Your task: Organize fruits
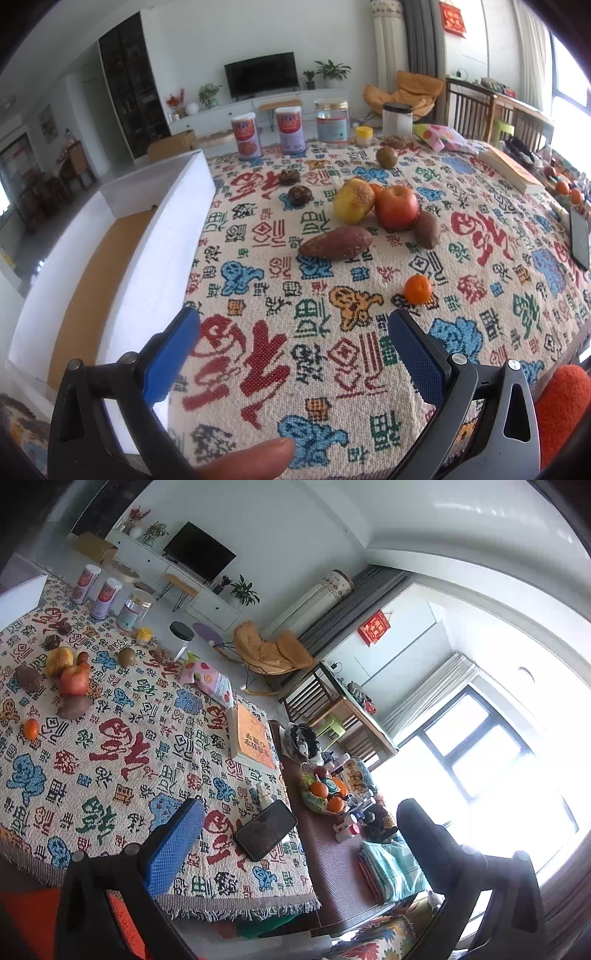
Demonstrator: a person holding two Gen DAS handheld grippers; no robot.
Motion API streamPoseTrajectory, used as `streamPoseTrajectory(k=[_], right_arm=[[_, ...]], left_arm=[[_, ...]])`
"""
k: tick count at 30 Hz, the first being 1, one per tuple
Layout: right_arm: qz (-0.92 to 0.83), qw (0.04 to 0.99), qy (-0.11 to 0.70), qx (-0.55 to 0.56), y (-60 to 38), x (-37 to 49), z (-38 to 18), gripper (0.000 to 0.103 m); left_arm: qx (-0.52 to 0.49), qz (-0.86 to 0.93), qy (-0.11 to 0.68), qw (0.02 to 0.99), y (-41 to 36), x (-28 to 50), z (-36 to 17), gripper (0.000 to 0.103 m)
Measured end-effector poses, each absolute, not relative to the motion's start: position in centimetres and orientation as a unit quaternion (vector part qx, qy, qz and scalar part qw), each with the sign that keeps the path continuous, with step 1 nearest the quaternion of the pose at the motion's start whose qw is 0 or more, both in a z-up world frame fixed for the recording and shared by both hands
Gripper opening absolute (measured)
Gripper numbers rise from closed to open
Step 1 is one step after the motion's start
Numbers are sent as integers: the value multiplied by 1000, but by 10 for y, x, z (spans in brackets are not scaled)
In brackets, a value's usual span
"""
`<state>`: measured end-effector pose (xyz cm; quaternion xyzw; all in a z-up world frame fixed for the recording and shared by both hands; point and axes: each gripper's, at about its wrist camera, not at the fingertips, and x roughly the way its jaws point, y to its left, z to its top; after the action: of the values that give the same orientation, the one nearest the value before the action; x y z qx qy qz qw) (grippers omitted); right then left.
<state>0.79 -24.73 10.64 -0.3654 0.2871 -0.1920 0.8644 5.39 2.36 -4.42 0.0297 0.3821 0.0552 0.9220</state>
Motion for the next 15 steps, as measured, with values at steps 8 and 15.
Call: streamPoseTrajectory(k=[8,15], right_arm=[[58,932,357,-5,-207,66,-18,103],[30,938,337,76,-177,107,-72,103]], left_arm=[[45,57,438,896,3,102,-120,102],[-3,61,465,883,14,127,-140,103]])
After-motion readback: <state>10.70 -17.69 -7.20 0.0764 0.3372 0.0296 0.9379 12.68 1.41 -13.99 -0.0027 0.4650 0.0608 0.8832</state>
